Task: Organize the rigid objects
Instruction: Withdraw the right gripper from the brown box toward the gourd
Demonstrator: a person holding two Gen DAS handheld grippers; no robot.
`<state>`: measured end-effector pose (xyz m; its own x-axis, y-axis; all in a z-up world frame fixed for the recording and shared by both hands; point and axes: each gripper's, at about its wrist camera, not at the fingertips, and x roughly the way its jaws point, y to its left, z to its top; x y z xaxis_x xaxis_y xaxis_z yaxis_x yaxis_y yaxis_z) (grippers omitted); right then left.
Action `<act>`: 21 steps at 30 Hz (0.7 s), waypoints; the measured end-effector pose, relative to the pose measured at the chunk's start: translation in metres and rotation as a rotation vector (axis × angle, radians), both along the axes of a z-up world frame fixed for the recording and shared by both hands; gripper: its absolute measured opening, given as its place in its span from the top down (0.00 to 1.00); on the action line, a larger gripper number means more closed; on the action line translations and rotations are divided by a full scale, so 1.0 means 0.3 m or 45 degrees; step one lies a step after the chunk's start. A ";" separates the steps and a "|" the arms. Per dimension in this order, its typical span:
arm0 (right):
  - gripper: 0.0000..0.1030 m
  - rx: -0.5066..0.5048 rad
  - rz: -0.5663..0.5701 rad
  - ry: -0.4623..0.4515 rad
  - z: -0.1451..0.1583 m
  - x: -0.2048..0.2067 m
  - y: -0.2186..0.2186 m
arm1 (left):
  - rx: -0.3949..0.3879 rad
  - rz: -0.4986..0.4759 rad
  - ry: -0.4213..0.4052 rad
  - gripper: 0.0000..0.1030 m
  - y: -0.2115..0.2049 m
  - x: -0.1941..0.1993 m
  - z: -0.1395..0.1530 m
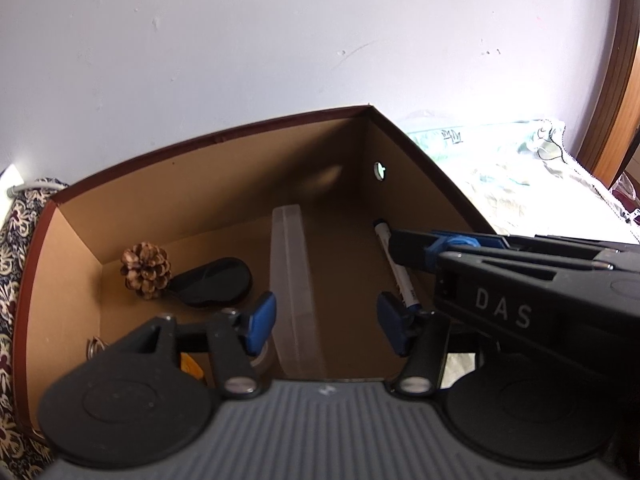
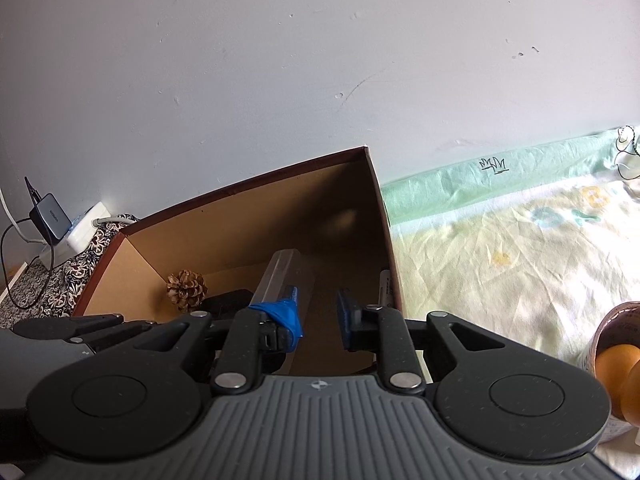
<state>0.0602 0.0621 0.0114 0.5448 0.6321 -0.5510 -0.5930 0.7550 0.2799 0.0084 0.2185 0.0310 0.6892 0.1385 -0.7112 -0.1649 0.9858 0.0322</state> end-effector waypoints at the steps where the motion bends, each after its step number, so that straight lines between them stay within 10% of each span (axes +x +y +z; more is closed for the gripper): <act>1: 0.99 0.000 0.001 -0.001 0.000 0.000 -0.001 | 0.002 -0.001 -0.001 0.42 0.000 0.000 0.000; 21: 0.98 0.001 -0.009 -0.028 -0.003 -0.008 0.001 | 0.066 0.046 -0.018 0.32 0.005 0.008 -0.020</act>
<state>0.0579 0.0625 0.0104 0.5612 0.6286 -0.5384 -0.5934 0.7591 0.2677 0.0109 0.2199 0.0250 0.6929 0.2000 -0.6927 -0.2015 0.9762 0.0804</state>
